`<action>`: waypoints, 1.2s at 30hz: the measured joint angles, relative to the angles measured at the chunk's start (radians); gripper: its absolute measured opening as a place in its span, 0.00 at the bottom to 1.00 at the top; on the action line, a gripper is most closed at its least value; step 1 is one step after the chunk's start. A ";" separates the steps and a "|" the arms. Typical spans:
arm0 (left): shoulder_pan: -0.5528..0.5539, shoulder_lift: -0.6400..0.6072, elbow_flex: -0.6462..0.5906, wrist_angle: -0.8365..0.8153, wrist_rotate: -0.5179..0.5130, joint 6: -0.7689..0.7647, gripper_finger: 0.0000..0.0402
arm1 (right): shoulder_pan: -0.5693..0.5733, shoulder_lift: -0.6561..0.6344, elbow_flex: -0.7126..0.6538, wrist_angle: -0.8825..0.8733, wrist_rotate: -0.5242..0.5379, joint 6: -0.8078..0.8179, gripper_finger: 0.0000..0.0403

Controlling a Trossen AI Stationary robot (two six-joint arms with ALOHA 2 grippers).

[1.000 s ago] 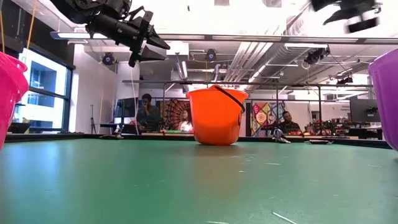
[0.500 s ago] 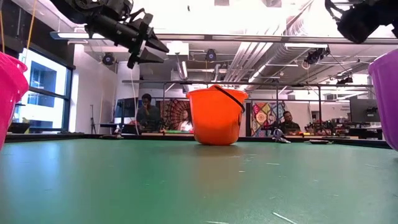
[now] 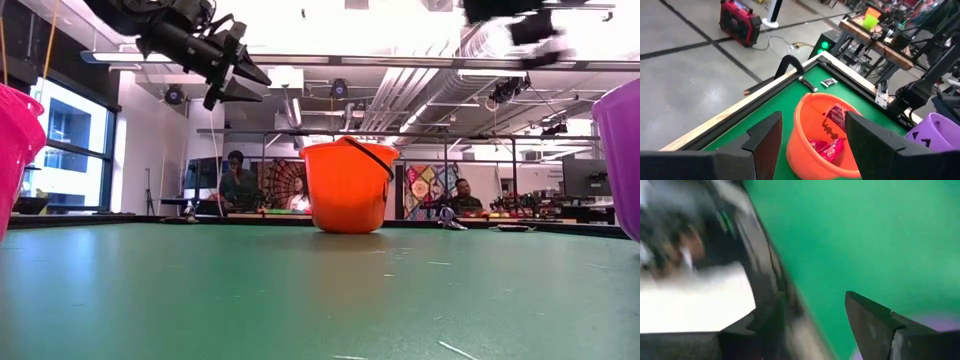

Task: Sort candy by brand, put in halloween buckets
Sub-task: Put the brown chocolate into the violet bucket

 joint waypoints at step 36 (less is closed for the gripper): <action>0.181 0.804 0.557 -1.025 -0.642 0.243 0.39 | -0.473 0.322 0.000 0.374 0.156 -0.491 0.50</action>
